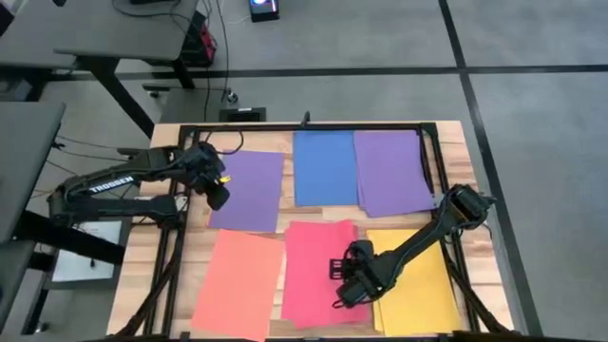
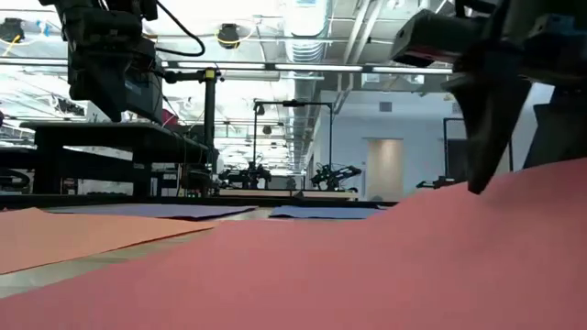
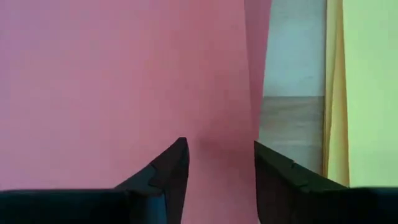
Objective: Organize paper
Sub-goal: Stack the pink paper on the bottom center pink papers, then stack the purple paper on the top right purple papers
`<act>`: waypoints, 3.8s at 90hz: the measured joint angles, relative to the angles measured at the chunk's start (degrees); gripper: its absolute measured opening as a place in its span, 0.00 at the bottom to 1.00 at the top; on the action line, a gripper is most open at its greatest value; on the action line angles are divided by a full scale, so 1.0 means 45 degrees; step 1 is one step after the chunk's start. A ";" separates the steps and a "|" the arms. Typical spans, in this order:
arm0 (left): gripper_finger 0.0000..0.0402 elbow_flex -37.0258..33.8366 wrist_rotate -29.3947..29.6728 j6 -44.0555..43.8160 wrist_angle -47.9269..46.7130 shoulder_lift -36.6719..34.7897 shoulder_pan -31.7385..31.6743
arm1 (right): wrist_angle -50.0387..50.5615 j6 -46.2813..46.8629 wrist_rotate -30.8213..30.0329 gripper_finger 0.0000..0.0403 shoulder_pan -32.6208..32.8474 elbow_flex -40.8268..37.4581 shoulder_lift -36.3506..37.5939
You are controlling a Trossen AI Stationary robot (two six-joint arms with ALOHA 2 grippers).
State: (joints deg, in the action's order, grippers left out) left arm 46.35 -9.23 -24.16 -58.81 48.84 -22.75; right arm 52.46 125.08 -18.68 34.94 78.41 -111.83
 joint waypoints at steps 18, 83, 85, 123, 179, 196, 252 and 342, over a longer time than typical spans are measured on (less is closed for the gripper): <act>0.29 0.0000 0.0000 0.0010 0.0000 0.0000 0.0003 | -0.0346 -0.0787 -0.0040 0.06 0.0235 0.0000 0.0000; 0.29 0.0000 0.0000 -0.0146 0.0005 0.0000 0.0003 | 0.0166 0.0567 -0.1238 0.00 -0.0208 0.0010 -0.0005; 0.29 0.0000 0.0000 -0.0151 0.0000 0.0000 -0.0002 | 0.0209 0.0567 -0.1246 0.00 -0.0256 0.0010 -0.0005; 0.29 0.0000 0.0000 -0.0146 0.0000 -0.0004 0.0003 | -0.0592 0.0470 -0.0774 0.01 -0.0074 0.0010 -0.0005; 0.29 0.0000 0.0000 -0.0134 -0.0083 0.0000 -0.0001 | 0.0530 -0.1298 0.2515 0.41 0.0332 0.0022 0.0113; 0.29 0.0000 0.0000 -0.0010 -0.0092 0.0000 0.0003 | 0.0133 -0.4492 0.1699 0.42 -0.0031 0.0990 0.1074; 0.29 -0.2318 -0.0559 0.2670 0.2643 0.1940 0.0003 | -1.0824 -0.9891 0.2305 0.42 -0.7547 0.1263 -0.1255; 0.29 -0.2861 -0.1620 0.1564 0.7212 0.6849 0.0730 | -0.9624 -1.0262 0.3756 0.42 -0.8076 0.2341 -0.3696</act>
State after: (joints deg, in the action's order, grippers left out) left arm 33.47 -16.53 -17.12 -26.35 79.66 -19.47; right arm 9.15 78.90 -1.78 -1.40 88.95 -128.46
